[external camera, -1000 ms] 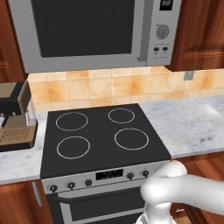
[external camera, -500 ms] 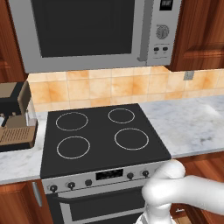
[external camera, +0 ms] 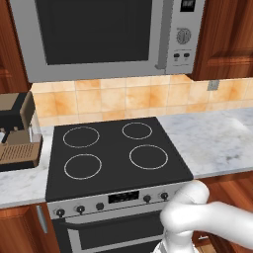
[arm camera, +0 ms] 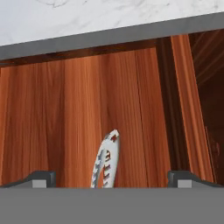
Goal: Take the tongs from the drawer on the right and place them on the dining counter next to the tray containing the hot dog.
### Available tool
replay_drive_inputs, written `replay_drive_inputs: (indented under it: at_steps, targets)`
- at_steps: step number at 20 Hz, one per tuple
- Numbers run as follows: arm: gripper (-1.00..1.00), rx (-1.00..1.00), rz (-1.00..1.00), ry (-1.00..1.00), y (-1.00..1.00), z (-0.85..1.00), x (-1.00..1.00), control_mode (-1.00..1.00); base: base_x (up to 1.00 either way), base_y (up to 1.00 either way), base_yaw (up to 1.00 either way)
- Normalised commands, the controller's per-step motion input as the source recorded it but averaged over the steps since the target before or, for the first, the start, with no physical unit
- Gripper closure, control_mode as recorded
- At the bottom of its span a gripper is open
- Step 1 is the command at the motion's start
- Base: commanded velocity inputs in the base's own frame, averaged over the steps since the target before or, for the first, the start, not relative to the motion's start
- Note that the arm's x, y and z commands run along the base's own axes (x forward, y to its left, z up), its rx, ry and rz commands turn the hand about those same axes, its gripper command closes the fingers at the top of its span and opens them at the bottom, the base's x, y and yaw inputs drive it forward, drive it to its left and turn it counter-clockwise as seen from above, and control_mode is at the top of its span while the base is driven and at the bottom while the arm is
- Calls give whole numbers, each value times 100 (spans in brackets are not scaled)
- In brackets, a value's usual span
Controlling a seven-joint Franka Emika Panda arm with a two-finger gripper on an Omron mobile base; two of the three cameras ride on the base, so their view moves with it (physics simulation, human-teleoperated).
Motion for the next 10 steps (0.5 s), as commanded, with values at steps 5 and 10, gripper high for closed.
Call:
replay_drive_inputs:
  at_steps: [5, 10]
  targets:
    - [-100, -5, 0, -4, 0, -44, -6, -100, 0, 0, 0]
    - [-100, -10, 0, 0, 3, -45, -26, -100, 0, 0, 0]
